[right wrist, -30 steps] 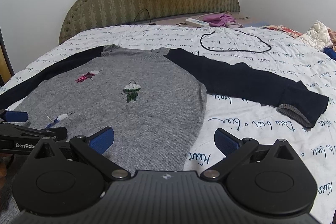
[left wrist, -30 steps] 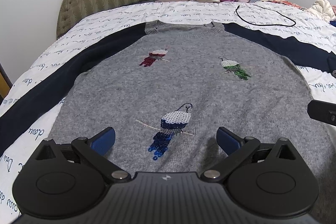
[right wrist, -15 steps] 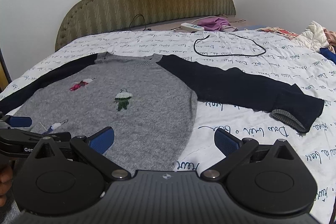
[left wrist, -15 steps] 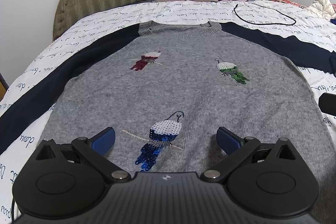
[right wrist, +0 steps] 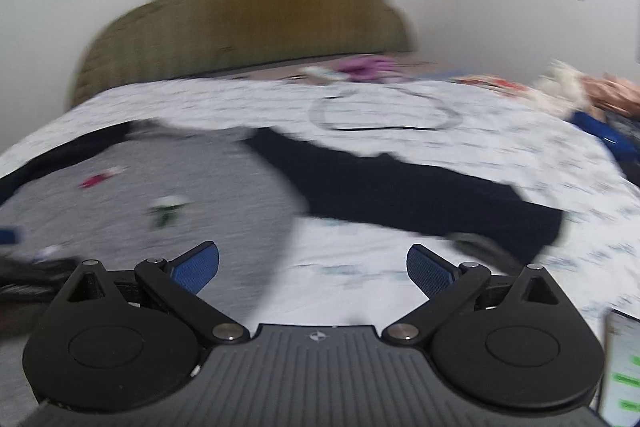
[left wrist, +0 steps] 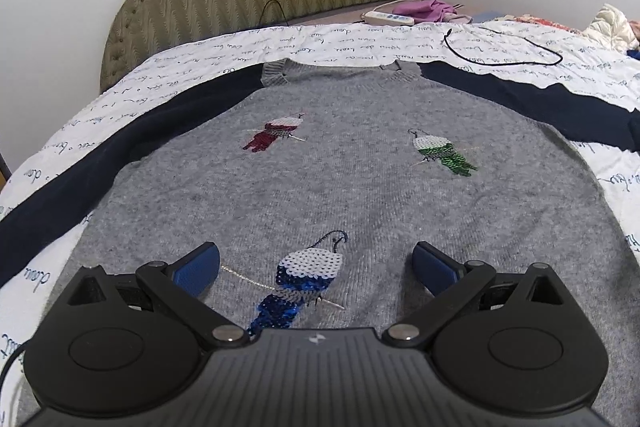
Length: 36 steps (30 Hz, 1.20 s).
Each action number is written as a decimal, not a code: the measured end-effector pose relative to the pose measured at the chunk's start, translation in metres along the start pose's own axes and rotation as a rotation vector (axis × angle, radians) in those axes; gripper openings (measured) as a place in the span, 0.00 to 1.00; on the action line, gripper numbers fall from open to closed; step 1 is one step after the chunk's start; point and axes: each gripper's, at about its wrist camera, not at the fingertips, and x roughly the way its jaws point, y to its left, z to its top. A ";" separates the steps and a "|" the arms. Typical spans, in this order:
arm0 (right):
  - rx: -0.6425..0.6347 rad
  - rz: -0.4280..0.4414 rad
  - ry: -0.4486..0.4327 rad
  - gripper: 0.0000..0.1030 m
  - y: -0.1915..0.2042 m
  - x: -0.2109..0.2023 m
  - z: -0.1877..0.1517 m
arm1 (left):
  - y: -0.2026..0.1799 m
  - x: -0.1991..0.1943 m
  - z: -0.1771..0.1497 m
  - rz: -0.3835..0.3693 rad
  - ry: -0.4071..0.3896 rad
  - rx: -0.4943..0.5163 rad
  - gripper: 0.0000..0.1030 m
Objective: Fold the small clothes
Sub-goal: 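Reach the right tool to the navy sleeve's grey cuff and grasp it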
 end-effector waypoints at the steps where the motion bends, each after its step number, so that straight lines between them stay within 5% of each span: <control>1: 0.031 -0.049 -0.005 0.99 -0.014 0.004 0.000 | 0.000 0.001 0.000 -0.004 0.002 -0.001 1.00; 6: -0.034 -0.262 0.002 0.94 -0.054 0.026 -0.003 | -0.001 0.006 -0.003 -0.010 0.015 -0.003 1.00; 14: -0.232 -0.292 0.113 0.82 -0.056 0.077 -0.010 | -0.003 0.008 -0.004 -0.012 0.015 0.009 1.00; 19: -0.094 -0.290 0.121 0.55 -0.075 0.091 -0.003 | -0.001 0.008 -0.003 -0.018 0.020 0.005 1.00; 20: -0.055 -0.276 0.115 0.39 -0.080 0.090 -0.001 | -0.001 0.008 -0.003 -0.020 0.022 0.004 1.00; 24: 0.074 -0.194 0.079 0.15 -0.096 0.076 0.003 | 0.002 0.007 0.001 -0.038 0.036 -0.006 1.00; 31: 0.470 0.207 0.066 0.08 -0.124 0.062 0.034 | 0.008 0.001 0.007 -0.072 0.041 -0.020 1.00; 36: 0.583 0.430 0.109 0.09 -0.098 0.087 0.057 | 0.010 0.001 0.006 -0.059 0.057 -0.009 1.00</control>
